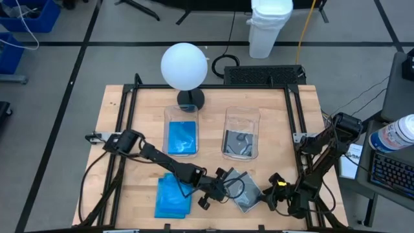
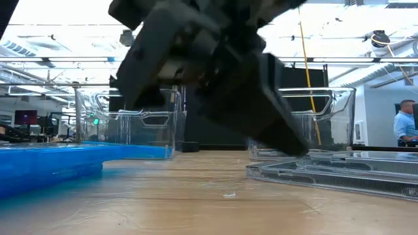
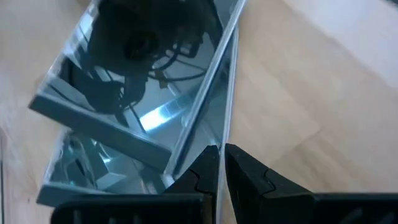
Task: Pick & place jewel cases by type
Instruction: Put the black CD case into the right transparent bin
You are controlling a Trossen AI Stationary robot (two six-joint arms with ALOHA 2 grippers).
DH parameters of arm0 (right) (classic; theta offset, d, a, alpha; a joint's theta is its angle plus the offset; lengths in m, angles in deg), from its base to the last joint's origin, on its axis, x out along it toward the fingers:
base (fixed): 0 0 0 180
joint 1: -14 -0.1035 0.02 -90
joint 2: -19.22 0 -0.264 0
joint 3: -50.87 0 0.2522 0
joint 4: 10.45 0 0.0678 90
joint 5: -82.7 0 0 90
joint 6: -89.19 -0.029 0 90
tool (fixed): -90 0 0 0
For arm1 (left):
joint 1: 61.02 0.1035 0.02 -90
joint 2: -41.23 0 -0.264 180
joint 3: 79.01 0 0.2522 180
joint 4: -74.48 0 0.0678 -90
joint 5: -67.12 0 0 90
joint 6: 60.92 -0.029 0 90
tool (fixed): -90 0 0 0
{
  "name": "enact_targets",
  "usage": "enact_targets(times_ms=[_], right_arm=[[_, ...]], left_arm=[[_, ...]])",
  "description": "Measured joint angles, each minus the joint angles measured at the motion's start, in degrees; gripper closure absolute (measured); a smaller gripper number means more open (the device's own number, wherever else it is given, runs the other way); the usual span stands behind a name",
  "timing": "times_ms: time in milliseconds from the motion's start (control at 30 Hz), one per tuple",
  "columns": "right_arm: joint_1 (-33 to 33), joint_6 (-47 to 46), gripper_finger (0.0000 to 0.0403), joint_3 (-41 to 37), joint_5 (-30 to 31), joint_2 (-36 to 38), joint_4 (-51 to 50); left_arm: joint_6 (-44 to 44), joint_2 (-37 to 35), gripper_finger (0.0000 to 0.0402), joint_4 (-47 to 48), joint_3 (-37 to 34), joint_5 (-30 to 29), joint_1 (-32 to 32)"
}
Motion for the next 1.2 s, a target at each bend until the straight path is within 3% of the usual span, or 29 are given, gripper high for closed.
enact_targets(times_ms=[500,1200], right_arm=[[1.0,-0.6,0.0181,0.0,-4.6,0.0,0.3],[2.0,3.8,0.0189,0.1,-2.3,-6.0,11.2]], left_arm=[[-0.2,1.2,0.0364,-1.6,0.0,-0.9,0.2],[0.2,1.4,0.0364,-4.0,0.0,0.5,0.9]])
